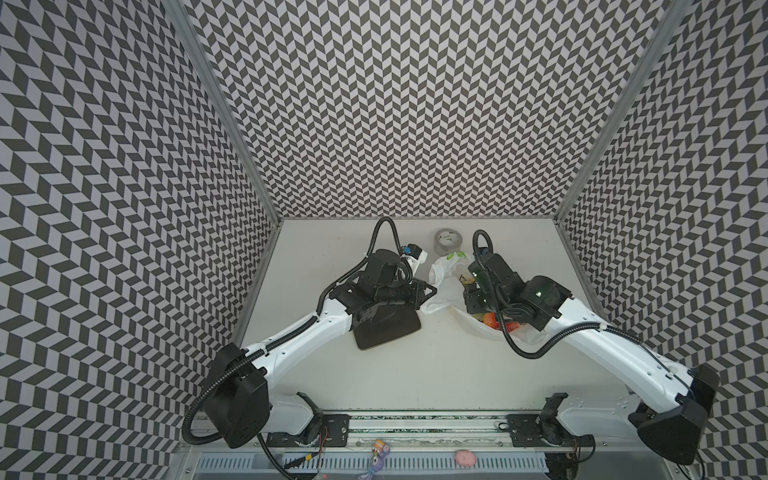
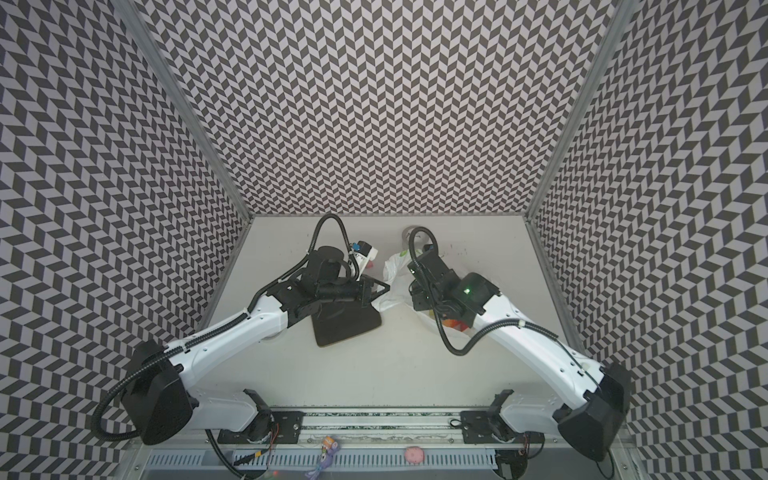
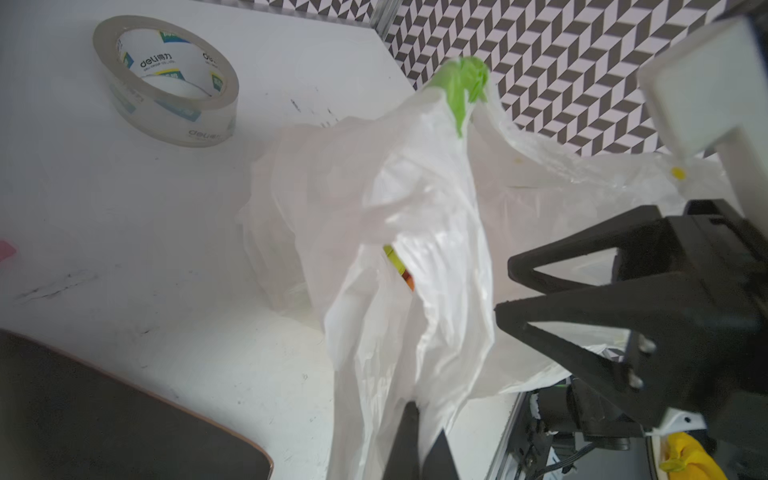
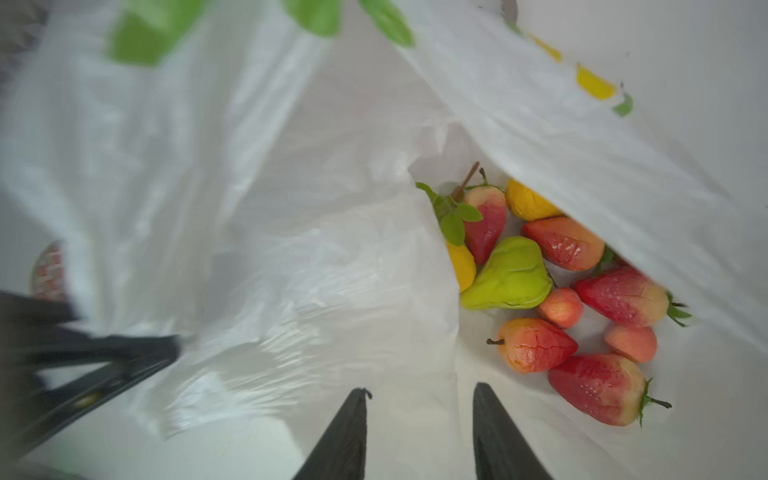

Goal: Take the fake fruits out of the plastic bag

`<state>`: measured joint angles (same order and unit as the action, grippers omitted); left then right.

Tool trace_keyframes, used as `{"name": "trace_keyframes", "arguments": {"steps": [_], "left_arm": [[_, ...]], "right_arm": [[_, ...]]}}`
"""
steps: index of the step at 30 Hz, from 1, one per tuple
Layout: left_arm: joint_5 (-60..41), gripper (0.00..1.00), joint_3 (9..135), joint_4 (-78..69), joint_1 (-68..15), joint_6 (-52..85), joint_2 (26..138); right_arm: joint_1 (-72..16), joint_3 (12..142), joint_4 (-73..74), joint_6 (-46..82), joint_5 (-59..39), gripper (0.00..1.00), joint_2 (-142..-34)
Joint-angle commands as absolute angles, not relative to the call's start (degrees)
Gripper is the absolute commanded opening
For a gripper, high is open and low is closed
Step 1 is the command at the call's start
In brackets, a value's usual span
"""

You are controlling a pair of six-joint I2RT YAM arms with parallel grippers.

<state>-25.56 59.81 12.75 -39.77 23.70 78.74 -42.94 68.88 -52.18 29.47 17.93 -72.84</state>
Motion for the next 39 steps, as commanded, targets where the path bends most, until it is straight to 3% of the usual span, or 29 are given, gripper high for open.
{"name": "trace_keyframes", "arguments": {"steps": [1, 12, 19, 29, 39], "left_arm": [[-25.49, 0.0, 60.49, 18.75, -39.0, 19.22, 78.84], [-29.42, 0.0, 58.65, 30.27, -38.98, 11.51, 77.65], [-31.07, 0.0, 59.28, 32.78, -39.0, 11.6, 79.1], [-31.39, 0.0, 60.56, 24.65, -39.0, 16.14, 78.79], [-29.41, 0.0, 60.46, 15.0, -39.92, 19.22, 82.9]], "right_arm": [[-42.39, 62.98, -44.29, 32.61, 25.32, 0.42, -70.94], [-39.55, 43.39, -34.81, 38.67, 21.42, 0.45, -69.31], [-33.75, 45.07, -31.01, 37.14, 18.85, 0.52, -68.6], [-29.63, 48.03, -23.01, 35.96, 14.25, 0.59, -73.21], [-25.81, 41.66, -21.63, 38.46, 13.19, 0.62, -75.76]]}}
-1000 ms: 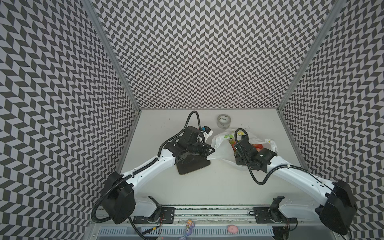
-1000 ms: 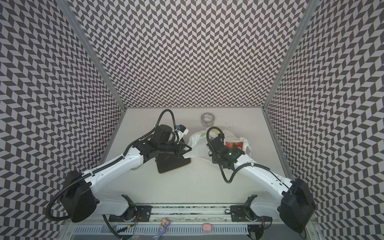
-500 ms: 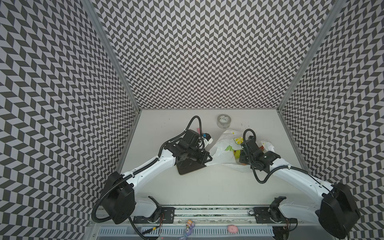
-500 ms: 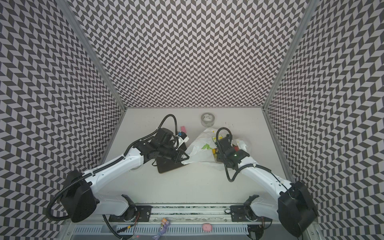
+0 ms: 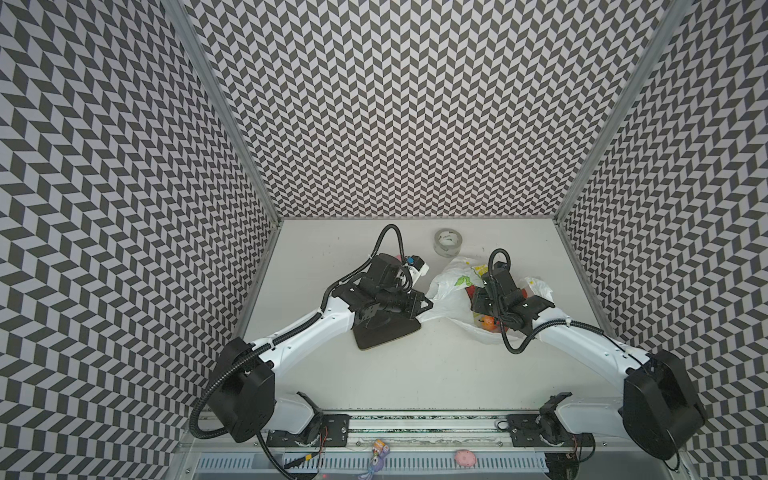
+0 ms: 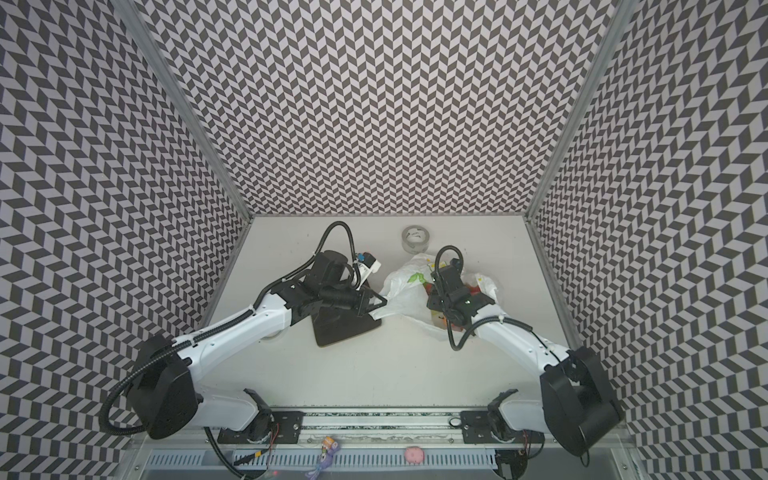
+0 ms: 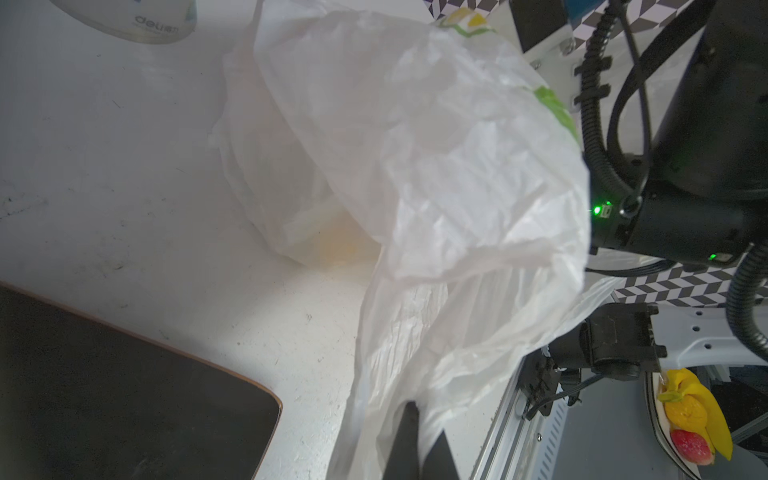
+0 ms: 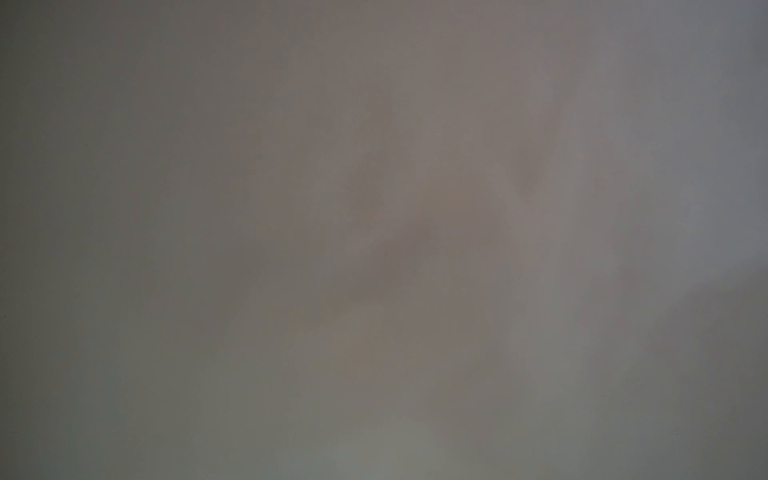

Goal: Take the fake fruits out of the plastic bag

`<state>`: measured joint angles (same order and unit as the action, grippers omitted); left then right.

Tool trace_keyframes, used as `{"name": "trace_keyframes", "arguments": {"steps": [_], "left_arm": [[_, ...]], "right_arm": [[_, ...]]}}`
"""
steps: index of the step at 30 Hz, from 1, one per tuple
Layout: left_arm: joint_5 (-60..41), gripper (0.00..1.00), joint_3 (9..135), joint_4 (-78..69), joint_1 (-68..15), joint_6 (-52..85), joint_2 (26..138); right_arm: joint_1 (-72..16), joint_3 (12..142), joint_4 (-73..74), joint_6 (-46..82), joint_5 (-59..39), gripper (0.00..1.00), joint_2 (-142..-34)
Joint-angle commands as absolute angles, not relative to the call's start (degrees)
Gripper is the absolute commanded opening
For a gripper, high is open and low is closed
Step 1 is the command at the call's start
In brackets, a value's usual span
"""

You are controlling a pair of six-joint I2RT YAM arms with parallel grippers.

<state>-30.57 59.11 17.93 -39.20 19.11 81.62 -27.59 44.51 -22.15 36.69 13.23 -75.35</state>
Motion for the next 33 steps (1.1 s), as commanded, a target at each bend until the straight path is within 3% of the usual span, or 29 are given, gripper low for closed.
{"name": "trace_keyframes", "arguments": {"steps": [1, 14, 23, 33], "left_arm": [[-28.52, 0.0, 60.6, 15.72, -40.39, 18.41, 83.45], [-23.46, 0.0, 61.34, 20.77, -45.7, 6.88, 89.54], [-27.42, 0.0, 58.82, 10.49, -46.45, 10.54, 87.16], [-26.96, 0.0, 57.74, 5.72, -46.47, 13.58, 86.95]], "right_arm": [[-25.44, 40.56, -21.86, 38.66, 13.58, 0.63, -75.28], [-23.28, 28.07, -17.84, 38.91, 12.2, 0.76, -70.69], [-23.09, 32.36, -14.64, 36.49, 16.63, 0.79, -63.29], [-20.78, 36.89, -12.31, 43.24, 14.0, 0.82, -70.58]]}}
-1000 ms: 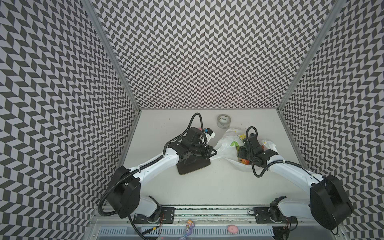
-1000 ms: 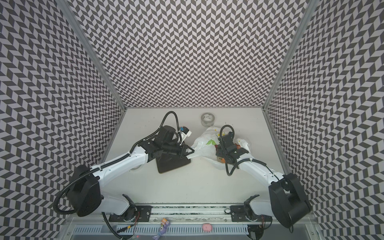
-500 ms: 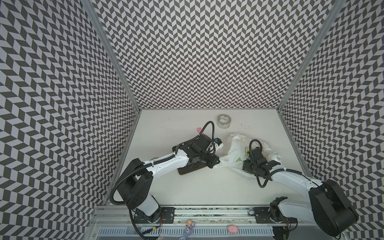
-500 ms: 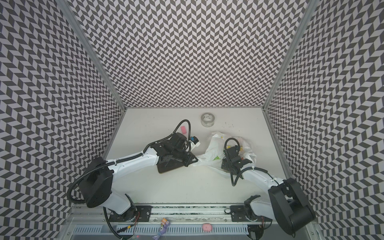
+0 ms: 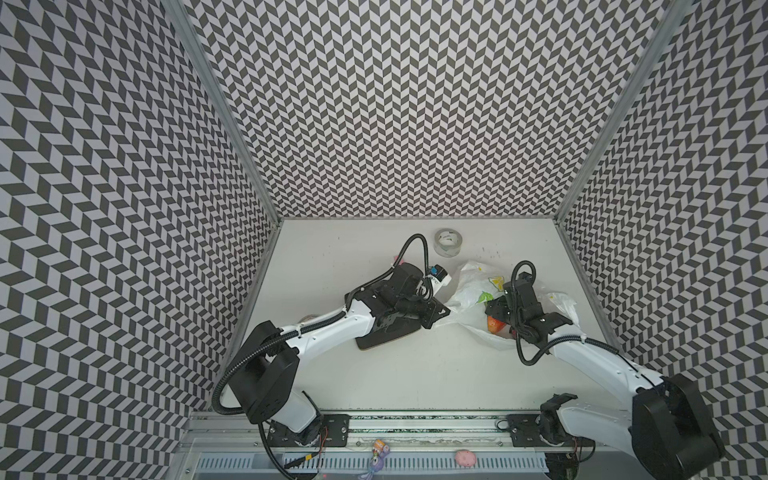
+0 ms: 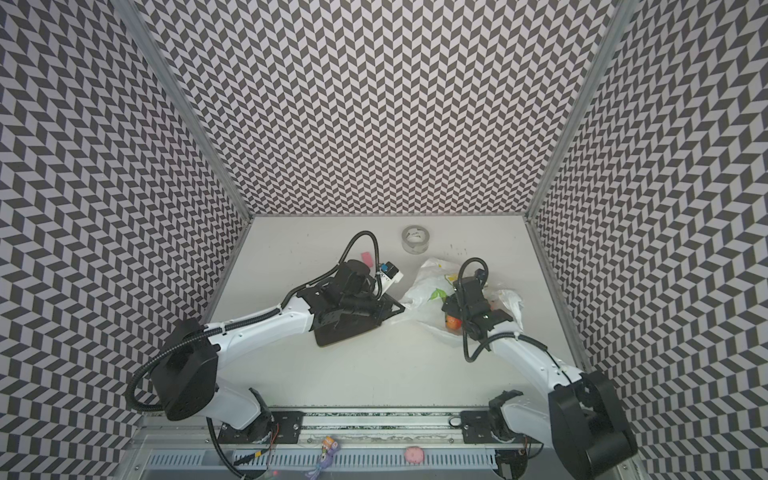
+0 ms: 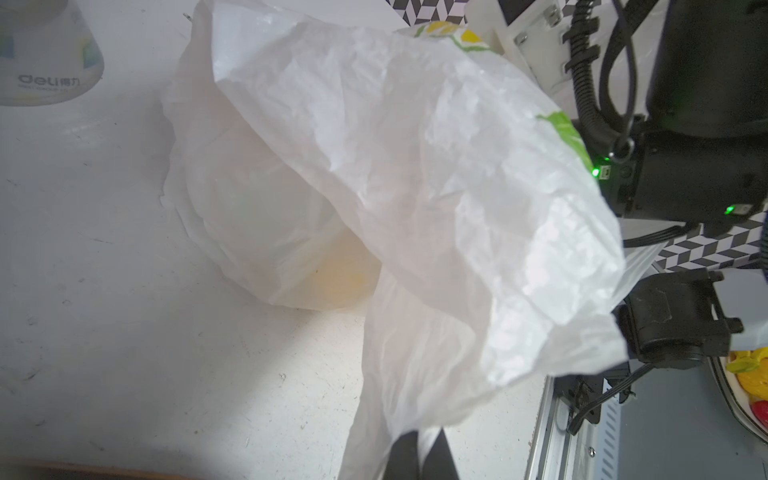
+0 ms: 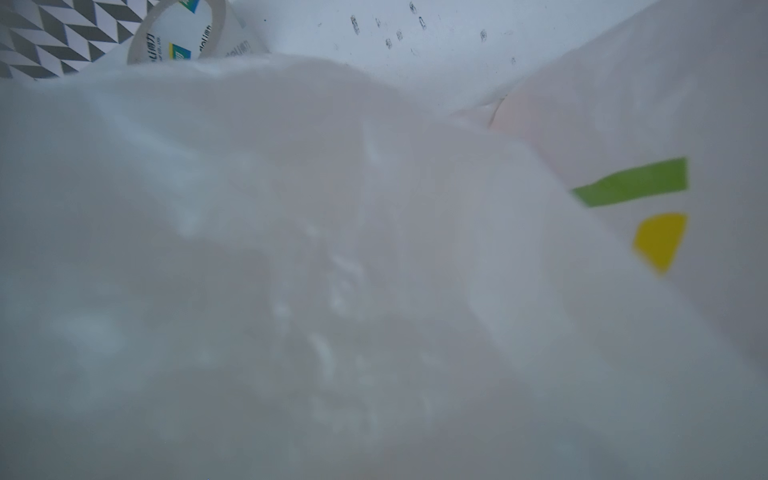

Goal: Take the fake fruits out of the plastic bag

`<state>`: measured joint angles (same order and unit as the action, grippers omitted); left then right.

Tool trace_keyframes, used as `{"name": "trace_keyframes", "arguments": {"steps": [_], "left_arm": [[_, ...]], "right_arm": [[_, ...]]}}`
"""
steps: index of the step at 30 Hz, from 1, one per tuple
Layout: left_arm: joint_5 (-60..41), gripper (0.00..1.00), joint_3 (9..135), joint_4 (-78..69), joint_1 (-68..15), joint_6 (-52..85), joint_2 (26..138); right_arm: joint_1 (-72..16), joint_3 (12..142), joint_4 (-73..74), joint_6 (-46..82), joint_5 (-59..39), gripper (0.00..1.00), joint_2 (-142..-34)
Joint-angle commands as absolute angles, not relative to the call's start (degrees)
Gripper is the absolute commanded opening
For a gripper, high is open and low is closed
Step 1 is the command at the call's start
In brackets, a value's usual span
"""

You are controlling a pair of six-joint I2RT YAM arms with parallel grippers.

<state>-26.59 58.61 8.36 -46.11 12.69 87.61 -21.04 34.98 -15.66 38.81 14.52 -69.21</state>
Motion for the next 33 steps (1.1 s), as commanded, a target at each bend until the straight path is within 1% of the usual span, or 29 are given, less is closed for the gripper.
{"name": "trace_keyframes", "arguments": {"steps": [1, 5, 10, 17, 21, 23, 27, 31, 33], "left_arm": [[-26.9, 0.0, 57.66, 5.71, -46.44, 13.69, 86.93], [-26.89, 0.0, 57.52, 5.43, -46.41, 13.8, 86.91], [-26.89, 0.0, 57.07, 5.42, -46.45, 13.71, 86.35], [-26.46, 0.0, 56.62, 5.89, -46.45, 13.36, 85.09], [-26.07, 0.0, 56.34, 6.05, -46.43, 13.27, 84.23], [-25.86, 0.0, 56.34, 6.14, -46.43, 13.23, 83.77], [-24.74, 0.0, 56.34, 5.67, -46.33, 14.05, 82.98], [-22.6, 0.0, 56.43, 4.31, -46.22, 16.1, 82.91], [-21.21, 0.0, 56.58, 3.95, -46.12, 17.14, 83.07]], "right_arm": [[-20.74, 37.28, -12.12, 45.2, 13.88, 0.83, -71.4], [-20.48, 37.81, -11.18, 53.61, 13.47, 0.84, -74.57], [-19.78, 39.66, -11.6, 60.79, 11.8, 0.85, -78.95], [-19.35, 44.14, -13.5, 64.9, 6.89, 0.85, -86.6], [-19.36, 44.73, -11.34, 64.18, 7.99, 0.85, -90.66], [-19.25, 45.06, -10.9, 63.57, 9.01, 0.82, -92.58], [-19.15, 45.18, -10.43, 62.01, 9.58, 0.7, -94.27], [-19.12, 44.91, -10.11, 60.2, 9.83, 0.58, -92.41], [-19.07, 44.91, -10.45, 58.83, 10.06, 0.54, -90.3]]}}
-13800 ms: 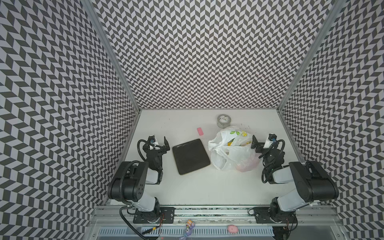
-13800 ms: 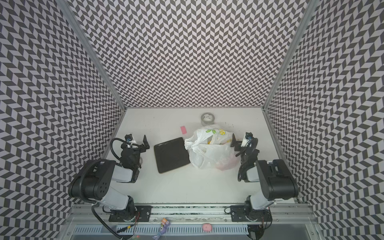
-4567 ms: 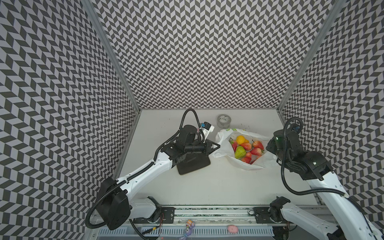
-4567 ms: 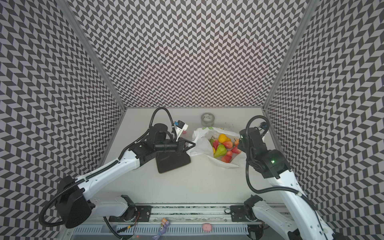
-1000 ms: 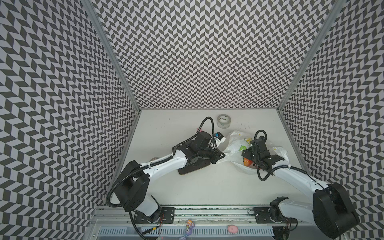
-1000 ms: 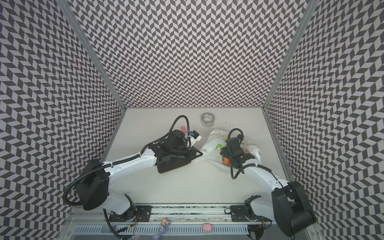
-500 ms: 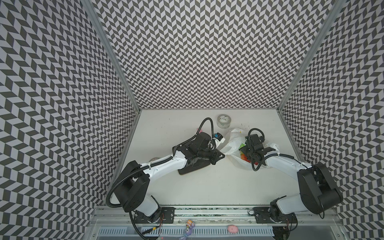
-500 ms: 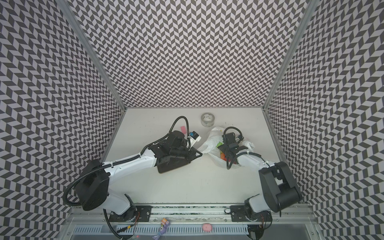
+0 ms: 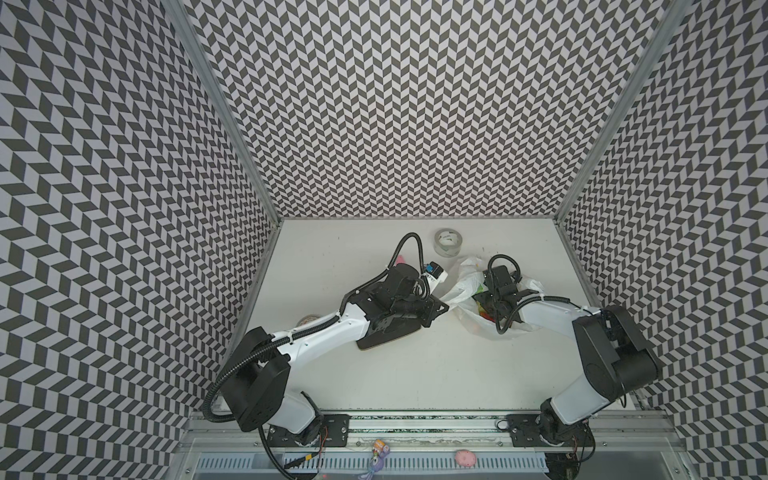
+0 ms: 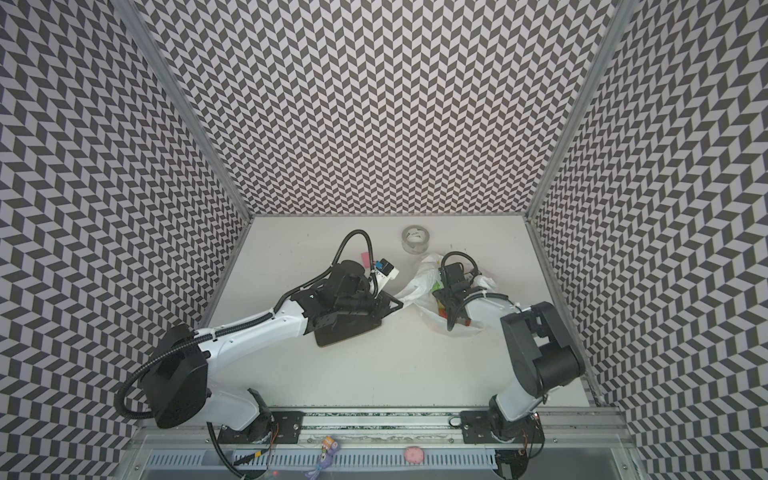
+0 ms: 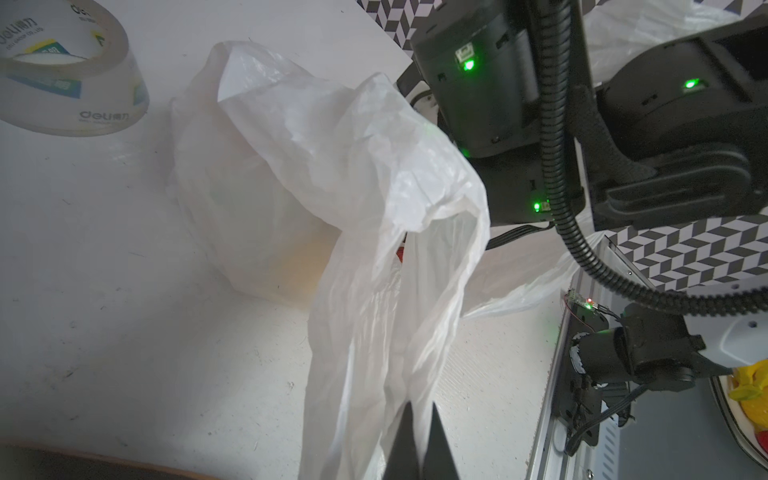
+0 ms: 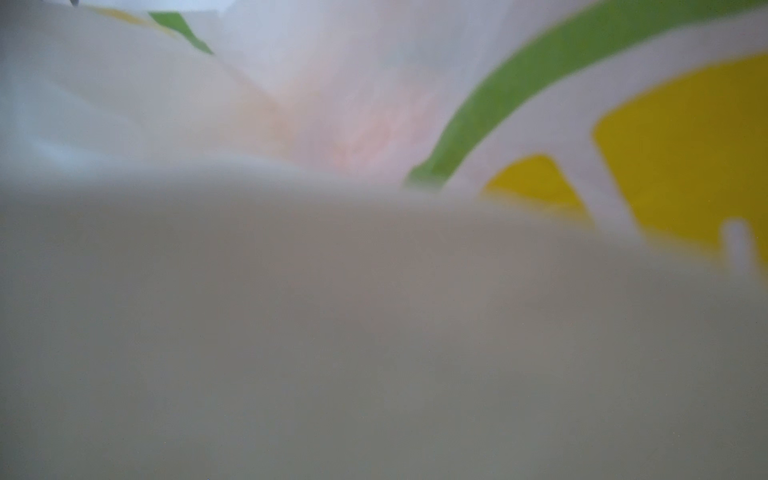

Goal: Take the fake fruits out of the plastic bag

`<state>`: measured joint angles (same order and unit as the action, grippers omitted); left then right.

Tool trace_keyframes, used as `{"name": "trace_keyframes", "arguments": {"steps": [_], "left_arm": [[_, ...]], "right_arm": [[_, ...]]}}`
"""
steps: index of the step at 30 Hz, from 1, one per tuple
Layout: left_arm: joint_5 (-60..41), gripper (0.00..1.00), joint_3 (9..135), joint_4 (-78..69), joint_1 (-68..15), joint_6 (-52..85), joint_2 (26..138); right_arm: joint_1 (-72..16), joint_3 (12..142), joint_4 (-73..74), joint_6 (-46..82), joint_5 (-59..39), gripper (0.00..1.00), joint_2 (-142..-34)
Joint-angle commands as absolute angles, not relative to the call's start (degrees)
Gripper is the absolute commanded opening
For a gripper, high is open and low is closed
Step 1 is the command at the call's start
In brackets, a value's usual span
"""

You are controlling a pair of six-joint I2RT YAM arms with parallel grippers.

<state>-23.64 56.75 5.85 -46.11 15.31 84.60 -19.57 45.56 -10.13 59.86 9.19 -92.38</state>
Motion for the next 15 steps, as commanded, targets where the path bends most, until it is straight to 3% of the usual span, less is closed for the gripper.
{"name": "trace_keyframes", "arguments": {"steps": [1, 7, 15], "left_arm": [[-20.55, 0.0, 56.72, 3.84, -45.97, 17.62, 83.33], [-17.62, 0.0, 58.15, 2.96, -44.85, 20.65, 84.59], [-17.2, 0.0, 62.65, 0.7, -44.34, 21.79, 87.16]], "right_arm": [[-19.16, 44.85, -10.67, 58.05, 10.31, 0.52, -88.91], [-19.16, 42.93, -10.52, 50.97, 10.25, 0.44, -79.14], [-19.16, 38.81, -10.04, 36.57, 3.76, 0.44, -66.32]]}}
